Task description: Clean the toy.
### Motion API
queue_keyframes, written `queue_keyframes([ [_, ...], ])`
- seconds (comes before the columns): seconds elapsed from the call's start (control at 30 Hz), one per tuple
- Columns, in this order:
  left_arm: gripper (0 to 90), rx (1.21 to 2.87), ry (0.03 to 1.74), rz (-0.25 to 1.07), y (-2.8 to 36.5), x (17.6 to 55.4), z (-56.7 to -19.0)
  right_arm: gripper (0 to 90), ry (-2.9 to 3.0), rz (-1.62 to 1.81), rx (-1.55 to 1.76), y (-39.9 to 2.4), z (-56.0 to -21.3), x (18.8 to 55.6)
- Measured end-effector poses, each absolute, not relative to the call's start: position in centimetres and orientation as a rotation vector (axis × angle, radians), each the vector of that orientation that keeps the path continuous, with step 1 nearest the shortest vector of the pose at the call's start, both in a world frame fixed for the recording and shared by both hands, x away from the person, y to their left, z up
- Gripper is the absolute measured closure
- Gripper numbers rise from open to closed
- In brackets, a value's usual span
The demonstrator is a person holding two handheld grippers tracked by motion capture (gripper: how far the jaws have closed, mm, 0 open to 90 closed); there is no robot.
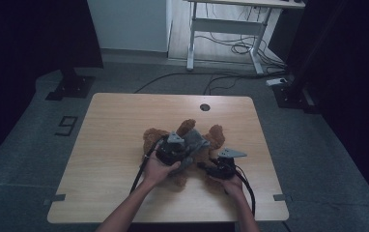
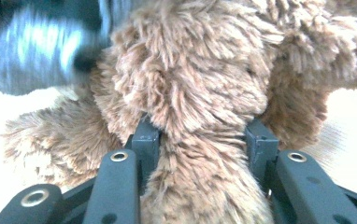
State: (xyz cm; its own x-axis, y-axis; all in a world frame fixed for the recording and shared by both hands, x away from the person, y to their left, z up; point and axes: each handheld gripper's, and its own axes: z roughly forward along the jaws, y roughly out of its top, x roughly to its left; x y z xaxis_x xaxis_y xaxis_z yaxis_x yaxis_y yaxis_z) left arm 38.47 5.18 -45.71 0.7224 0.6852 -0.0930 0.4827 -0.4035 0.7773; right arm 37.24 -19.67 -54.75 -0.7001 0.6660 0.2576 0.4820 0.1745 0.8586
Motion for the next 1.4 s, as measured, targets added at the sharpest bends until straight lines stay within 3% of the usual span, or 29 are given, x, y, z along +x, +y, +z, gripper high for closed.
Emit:
queue_keyframes([
  [0.13, 83.4, 2.053, 0.966, 0.334, 7.1, 39.8, -45.1, 58.4, 2.267, 1.546, 1.114, -19.6, -54.8, 37.2],
  [0.23, 83.2, 2.046, 0.998, 0.238, 7.5, 40.4, -46.1, 58.5, 2.270, 1.548, 1.113, -19.7, -54.8, 37.3],
  [0.43, 83.7, 2.090, 0.934, 0.341, 5.9, 38.2, -47.2, 58.8, 2.281, 1.527, 1.110, -19.6, -54.8, 37.2],
  [0.63, 83.9, 2.059, 0.912, 0.244, 6.7, 36.9, -48.2, 58.9, 2.292, 1.519, 1.105, -19.6, -54.8, 37.2],
  [0.97, 83.6, 2.169, 0.902, 0.187, 6.8, 35.4, -51.6, 58.9, 2.286, 1.532, 1.114, -19.6, -54.9, 37.2],
  [1.4, 83.3, 2.042, 0.877, 0.297, 9.1, 35.8, -45.9, 59.0, 2.282, 1.543, 1.112, -19.7, -54.9, 37.2],
])
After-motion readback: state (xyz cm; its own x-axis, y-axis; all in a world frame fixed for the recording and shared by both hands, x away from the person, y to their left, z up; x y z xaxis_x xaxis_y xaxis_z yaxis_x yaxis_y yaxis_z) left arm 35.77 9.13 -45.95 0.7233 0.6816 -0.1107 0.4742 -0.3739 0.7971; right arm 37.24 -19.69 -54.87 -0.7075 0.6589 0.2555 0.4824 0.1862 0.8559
